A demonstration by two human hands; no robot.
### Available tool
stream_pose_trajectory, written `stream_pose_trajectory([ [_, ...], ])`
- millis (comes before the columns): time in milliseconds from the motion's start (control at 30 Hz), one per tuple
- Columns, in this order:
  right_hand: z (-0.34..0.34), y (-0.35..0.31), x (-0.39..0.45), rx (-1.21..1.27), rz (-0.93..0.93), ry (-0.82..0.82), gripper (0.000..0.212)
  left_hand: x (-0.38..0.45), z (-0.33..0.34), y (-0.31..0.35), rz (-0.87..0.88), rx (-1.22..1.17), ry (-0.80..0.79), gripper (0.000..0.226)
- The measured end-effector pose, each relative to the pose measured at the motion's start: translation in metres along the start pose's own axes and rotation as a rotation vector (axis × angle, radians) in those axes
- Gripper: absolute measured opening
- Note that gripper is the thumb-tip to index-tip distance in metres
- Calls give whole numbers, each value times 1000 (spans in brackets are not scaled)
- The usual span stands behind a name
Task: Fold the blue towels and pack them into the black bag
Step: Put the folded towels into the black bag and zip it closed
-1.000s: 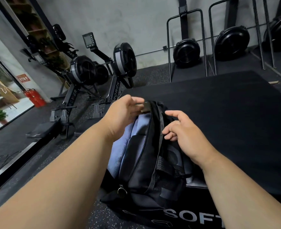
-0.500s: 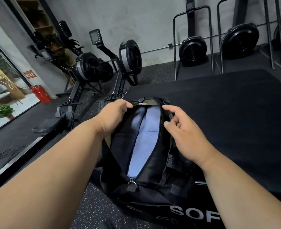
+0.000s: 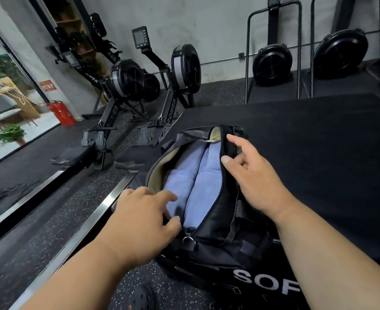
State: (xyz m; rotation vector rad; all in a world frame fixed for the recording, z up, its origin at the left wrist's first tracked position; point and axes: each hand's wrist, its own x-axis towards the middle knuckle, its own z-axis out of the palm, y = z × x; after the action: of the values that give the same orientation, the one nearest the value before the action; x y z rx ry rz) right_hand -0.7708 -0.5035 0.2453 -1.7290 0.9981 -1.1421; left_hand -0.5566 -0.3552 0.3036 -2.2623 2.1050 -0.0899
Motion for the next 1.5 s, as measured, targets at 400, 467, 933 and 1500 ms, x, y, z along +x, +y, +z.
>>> stream_pose_trajectory([
  [400, 19, -10, -9, -64, -13, -66, 60, -47, 14, -10, 137, -134, 169, 37],
  [467, 21, -11, -10, -118, -30, -46, 54, -54, 20, -12, 111, -200, 220, 34],
  [933, 46, -49, 55, -1253, -288, -160, 42, -70, 40, 3, -151, -411, -44, 75],
  [1500, 54, -56, 134, -1713, -203, -500, 36, -62, 34, -6, -43, -218, -16, 38],
])
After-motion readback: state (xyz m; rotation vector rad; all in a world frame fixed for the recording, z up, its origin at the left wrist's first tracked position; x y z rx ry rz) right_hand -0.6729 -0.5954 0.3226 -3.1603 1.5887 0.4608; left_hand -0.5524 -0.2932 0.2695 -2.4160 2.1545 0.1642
